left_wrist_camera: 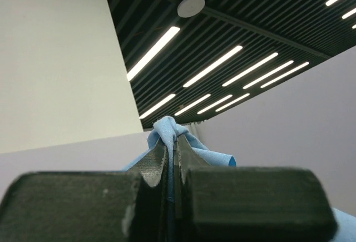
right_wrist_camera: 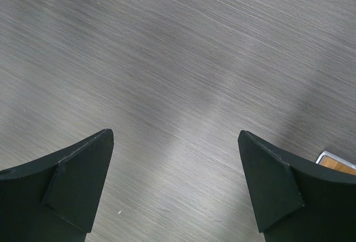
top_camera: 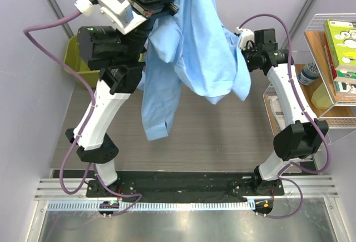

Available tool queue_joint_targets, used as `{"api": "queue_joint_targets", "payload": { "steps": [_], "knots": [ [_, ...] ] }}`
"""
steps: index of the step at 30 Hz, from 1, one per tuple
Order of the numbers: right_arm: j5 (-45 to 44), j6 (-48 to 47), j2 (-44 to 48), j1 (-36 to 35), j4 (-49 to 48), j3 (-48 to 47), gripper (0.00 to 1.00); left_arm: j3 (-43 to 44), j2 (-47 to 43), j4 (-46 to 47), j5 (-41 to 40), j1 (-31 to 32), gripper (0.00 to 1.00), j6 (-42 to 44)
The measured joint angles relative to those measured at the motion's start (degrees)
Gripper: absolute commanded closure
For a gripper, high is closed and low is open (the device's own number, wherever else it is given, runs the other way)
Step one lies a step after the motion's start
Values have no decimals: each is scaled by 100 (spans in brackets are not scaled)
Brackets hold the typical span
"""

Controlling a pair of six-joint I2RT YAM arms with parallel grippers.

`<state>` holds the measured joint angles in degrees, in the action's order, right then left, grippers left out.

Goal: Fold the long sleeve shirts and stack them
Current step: Move the shirt to the center of the board

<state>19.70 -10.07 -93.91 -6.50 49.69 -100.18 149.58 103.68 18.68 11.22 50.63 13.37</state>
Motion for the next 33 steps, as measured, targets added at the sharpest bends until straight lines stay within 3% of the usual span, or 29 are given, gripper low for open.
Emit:
{"api": "queue_joint_targets", "payload": {
  "steps": [6, 15, 18, 23, 25, 26, 30, 33],
  "knots": [
    [0, 20, -11, 13, -4, 0, 0, -702, -114, 7, -466, -264, 100, 407],
    [4, 13, -20, 140, -74, 170, 0, -4192, -1075, -450, -835, -1224, 100, -98],
    [2, -7, 9, 149, -85, 376, 0, -5683, -1731, -719, -662, -1250, 100, -142],
    [76, -52, 210, 151, -90, 789, 0, -7460, -2693, -1178, -433, -1276, 99, -192],
    [160, -79, 319, 151, -83, 957, 0, -8087, -2999, -1453, -164, -1327, 49, -142],
    [221, -98, 358, 151, -83, 1027, 0, -8253, -3029, -1703, -46, -1344, 32, -103],
    [461, -223, 380, 151, -74, 1211, 0, -8295, -2730, -2861, 70, -1403, 10, -210],
    [715, -334, 380, 149, -61, 1370, 0, -8282, -2697, -3659, 225, -1755, 6, -461]
  ]
}}
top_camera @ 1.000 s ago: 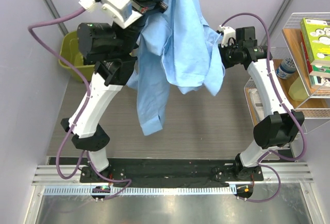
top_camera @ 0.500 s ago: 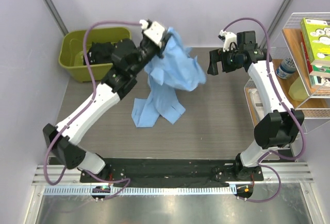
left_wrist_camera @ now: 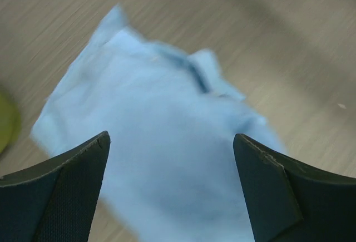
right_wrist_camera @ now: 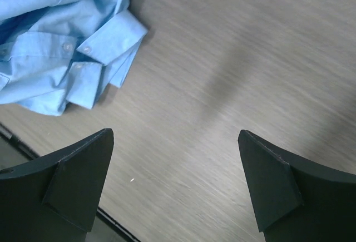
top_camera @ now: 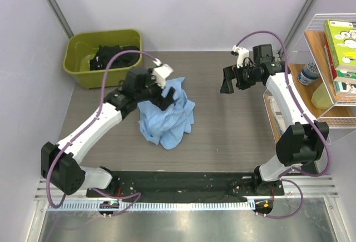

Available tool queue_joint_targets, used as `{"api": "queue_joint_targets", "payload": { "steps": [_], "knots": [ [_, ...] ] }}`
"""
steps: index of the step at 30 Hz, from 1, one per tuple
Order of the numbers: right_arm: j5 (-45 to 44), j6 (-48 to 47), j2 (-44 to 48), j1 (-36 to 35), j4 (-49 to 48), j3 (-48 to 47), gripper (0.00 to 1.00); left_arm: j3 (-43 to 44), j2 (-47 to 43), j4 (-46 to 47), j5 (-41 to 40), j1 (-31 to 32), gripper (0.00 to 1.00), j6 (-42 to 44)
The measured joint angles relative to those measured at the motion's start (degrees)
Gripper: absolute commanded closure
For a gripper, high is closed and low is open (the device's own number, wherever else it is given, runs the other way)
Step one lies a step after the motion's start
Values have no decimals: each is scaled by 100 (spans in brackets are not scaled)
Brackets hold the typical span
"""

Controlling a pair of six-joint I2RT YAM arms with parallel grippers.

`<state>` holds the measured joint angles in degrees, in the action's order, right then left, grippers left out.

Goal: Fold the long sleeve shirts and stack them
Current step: Move the shirt to the center of the board, then flatten the shirt out

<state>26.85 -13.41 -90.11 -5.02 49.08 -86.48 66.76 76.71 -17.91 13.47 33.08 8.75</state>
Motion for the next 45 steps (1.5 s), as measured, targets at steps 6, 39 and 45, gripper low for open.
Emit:
{"api": "queue_joint_targets", "payload": {
  "steps": [6, 39, 45],
  "knots": [
    [411, -243, -44, -297, -76, 496, 0, 181, -105, -1351, 538, -1827, 12, -107],
    [1086, 1368, -2933, -1488, -2299, -52, 9, 4374, 4378, -2894, 890, -1196, 11, -232],
    [1143, 1467, -3167, -1563, -2396, -59, 80, 4448, 4575, -3331, 516, -962, 70, -28]
  ]
}}
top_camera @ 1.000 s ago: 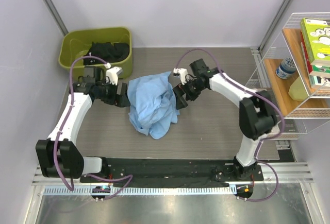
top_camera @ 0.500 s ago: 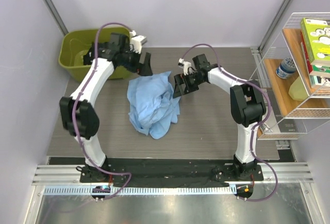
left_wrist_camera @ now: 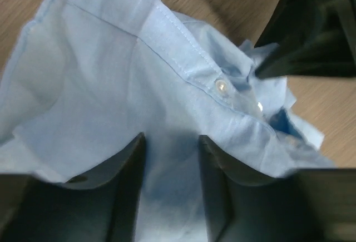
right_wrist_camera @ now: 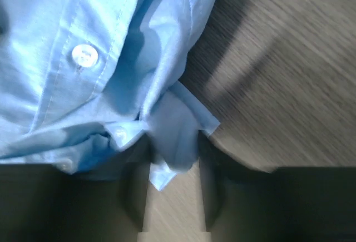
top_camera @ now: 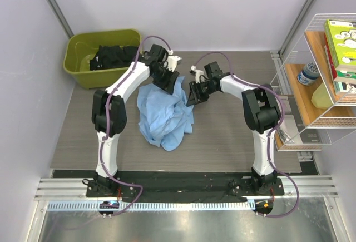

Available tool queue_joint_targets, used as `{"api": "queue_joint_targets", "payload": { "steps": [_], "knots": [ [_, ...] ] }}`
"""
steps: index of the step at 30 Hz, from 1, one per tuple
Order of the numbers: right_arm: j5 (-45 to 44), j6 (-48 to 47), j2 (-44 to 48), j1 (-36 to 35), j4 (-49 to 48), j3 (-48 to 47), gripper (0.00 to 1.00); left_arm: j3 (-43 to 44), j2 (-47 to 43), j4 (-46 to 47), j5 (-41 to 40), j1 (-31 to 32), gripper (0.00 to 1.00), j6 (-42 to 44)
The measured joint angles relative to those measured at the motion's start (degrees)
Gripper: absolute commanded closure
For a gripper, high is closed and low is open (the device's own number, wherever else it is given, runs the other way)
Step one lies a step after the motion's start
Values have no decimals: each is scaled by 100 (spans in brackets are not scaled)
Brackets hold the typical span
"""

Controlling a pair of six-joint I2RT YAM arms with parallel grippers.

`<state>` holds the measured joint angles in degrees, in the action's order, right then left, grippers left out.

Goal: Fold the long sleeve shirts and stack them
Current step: Flatten the shirt out

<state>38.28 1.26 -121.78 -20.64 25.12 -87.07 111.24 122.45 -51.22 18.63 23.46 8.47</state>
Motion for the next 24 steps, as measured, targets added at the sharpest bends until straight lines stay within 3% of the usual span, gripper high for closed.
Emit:
{"api": "queue_joint_targets", "payload": {
  "steps": [1, 2, 8, 13, 15, 16, 18, 19, 21, 22, 24],
  "knots": [
    [2, 28, -28, 4, 26, -35, 96, 63, 0, -76, 9, 4, 77, 24],
    [9, 28, -61, 13, 59, -94, 99, 155, -2, -188, 42, -13, 87, 83],
    [103, -118, -127, 459, 671, -992, 99, 205, -752, -852, 782, -483, 98, 625],
    [144, -625, 133, 1198, 1370, -1823, 99, -1423, -3246, -1513, 1316, -789, 99, 2214],
    [87, -1045, 435, 1423, 1779, -1862, 99, -2323, -4275, -1832, 1443, -496, 90, 2732],
    [42, -1340, 627, 1473, 2070, -1847, 99, -2802, -4721, -2002, 1502, -317, 67, 2844],
    [-2, -1803, 970, 1451, 2444, -1714, 99, -3499, -5191, -2188, 1587, -48, 47, 2765],
    [-26, -2041, 1172, 1399, 2643, -1561, 99, -3659, -5202, -2146, 1574, -48, 35, 2667],
    [-68, -2406, 1491, 1261, 2992, -1222, 99, -3805, -4968, -1626, 1456, -83, 28, 2090],
    [-90, -2540, 1637, 1180, 3086, -988, 99, -3755, -4734, -1329, 1403, -96, 6, 1834],
    [-151, -2728, 1840, 997, 3307, -568, 99, -3353, -3958, -595, 1252, -101, 0, 1104]
  ]
}}
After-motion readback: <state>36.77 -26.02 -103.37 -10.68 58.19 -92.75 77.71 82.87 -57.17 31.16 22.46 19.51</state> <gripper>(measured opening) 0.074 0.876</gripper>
